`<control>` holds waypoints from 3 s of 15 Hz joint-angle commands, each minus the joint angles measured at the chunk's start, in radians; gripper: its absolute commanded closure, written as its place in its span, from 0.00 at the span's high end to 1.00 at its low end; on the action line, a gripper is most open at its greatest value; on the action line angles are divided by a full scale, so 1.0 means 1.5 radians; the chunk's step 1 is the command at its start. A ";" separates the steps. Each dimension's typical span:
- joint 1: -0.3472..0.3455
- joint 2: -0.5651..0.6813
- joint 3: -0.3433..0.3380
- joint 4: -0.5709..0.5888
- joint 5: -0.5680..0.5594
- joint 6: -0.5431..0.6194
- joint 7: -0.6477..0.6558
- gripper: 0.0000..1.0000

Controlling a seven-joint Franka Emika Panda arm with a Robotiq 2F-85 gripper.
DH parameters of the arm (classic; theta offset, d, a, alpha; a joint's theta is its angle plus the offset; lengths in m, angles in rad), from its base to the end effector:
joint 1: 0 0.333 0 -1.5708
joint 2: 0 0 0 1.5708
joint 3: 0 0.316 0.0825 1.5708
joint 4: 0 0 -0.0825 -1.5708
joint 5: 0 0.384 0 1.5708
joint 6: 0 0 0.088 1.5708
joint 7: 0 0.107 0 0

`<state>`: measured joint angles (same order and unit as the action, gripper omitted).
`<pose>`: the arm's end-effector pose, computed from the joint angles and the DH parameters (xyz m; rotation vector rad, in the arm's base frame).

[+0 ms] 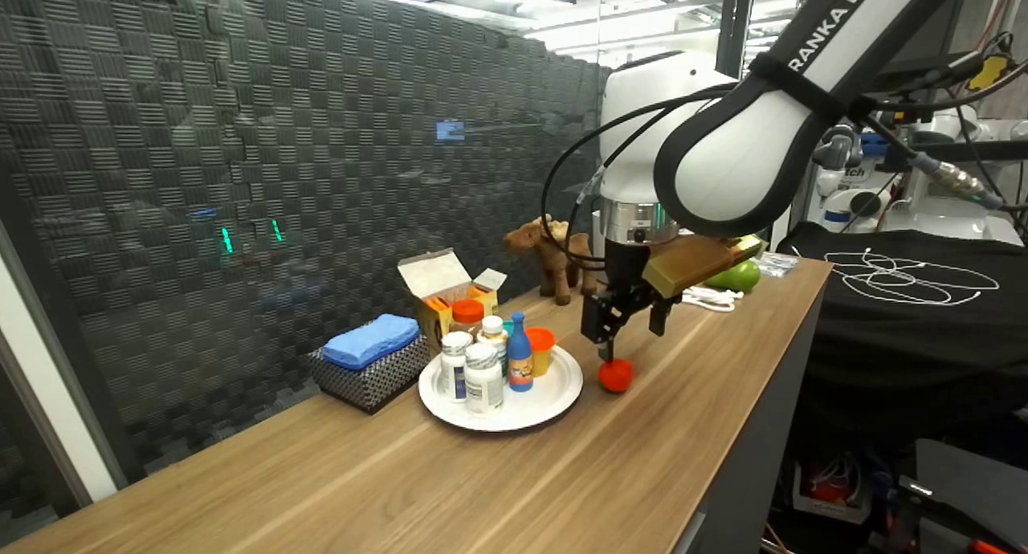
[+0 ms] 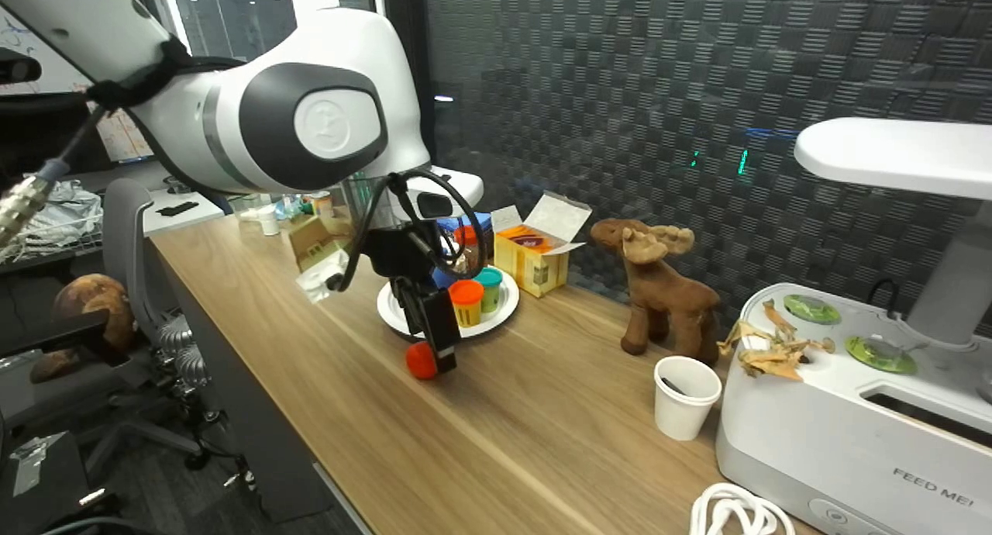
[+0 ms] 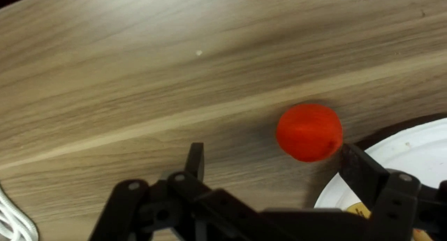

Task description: Put all the bottles and the orange ball in the plate

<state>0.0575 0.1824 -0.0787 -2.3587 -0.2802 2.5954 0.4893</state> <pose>0.5166 -0.0059 0.2563 2.9618 -0.4065 0.1346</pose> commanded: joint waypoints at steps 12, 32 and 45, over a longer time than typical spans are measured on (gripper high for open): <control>-0.037 0.041 0.074 -0.001 0.239 0.025 -0.326 1.00; -0.011 0.084 0.026 0.031 0.122 0.085 -0.252 0.35; 0.108 -0.001 -0.056 -0.017 -0.085 0.111 0.034 0.26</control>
<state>0.1791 0.2286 -0.1521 -2.3600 -0.3342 2.7744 0.4716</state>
